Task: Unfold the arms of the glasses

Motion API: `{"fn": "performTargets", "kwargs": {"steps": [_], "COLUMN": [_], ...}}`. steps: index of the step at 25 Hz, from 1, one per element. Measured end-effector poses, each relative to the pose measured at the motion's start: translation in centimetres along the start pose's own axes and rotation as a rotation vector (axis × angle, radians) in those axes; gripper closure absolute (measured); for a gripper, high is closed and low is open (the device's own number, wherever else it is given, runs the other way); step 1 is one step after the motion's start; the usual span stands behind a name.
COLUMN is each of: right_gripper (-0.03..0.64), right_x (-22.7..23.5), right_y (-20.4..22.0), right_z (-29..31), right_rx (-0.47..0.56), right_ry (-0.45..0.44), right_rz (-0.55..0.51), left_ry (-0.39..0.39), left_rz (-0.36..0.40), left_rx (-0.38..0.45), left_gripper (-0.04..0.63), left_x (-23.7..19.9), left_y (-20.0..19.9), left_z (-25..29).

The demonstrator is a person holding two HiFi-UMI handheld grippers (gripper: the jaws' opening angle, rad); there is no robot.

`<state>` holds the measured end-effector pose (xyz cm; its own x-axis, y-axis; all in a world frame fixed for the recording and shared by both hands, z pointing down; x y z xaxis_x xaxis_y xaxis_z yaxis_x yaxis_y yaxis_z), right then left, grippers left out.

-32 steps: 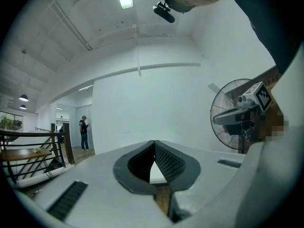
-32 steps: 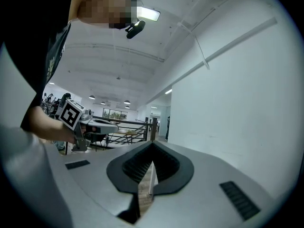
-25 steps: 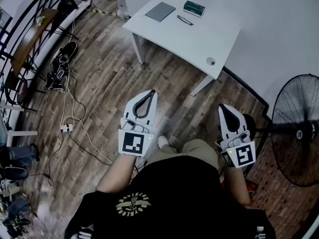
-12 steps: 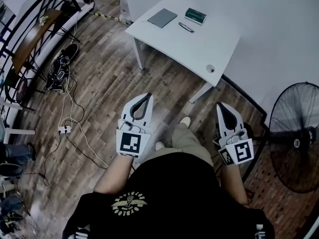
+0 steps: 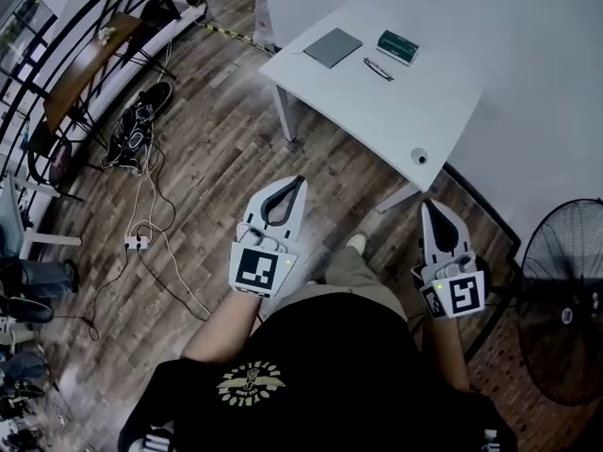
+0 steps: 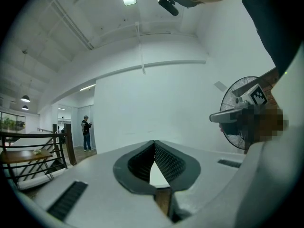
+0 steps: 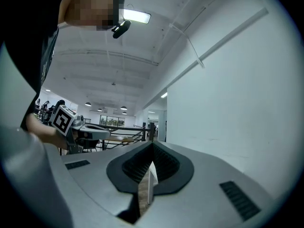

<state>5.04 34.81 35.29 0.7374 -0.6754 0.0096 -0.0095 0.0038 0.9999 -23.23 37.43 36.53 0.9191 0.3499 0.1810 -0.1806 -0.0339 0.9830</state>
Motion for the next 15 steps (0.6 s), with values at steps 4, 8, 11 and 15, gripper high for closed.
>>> {"fn": "performTargets", "kwargs": {"steps": [4,8,11,15], "right_gripper": [0.615,0.615,0.615,0.615], "right_x": [2.4,4.9,6.7,8.3], "right_y": [0.1,0.2,0.9,1.6], "right_z": [2.5,4.1,4.9,6.6], "right_rx": [0.006,-0.001,-0.032,-0.058], "right_ry": [-0.004,0.013,0.044,0.059], "right_rz": [0.009,0.018,0.034,0.049], "left_ry": [0.003,0.017,0.038,0.060], "left_rz": [-0.011,-0.017,-0.006,-0.001], "left_rx": [0.002,-0.013,-0.014,-0.046], "left_gripper": [0.588,0.588,0.588,0.588], "left_x": [-0.9,-1.1,-0.8,-1.1], "left_y": [0.1,0.5,0.7,1.7], "left_z": [3.5,6.6,8.6,11.2]}}
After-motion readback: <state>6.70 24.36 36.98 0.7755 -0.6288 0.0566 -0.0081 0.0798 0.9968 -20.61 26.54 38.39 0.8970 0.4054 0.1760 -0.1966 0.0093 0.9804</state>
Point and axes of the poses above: the fingertips, and each gripper's own axes: z forward along the fingers, x to its right, y out of its underside, the point moved 8 cm from there along -z, backward along the fingers, and after that the axes turned 3 degrees about z, right-handed, at the moved point
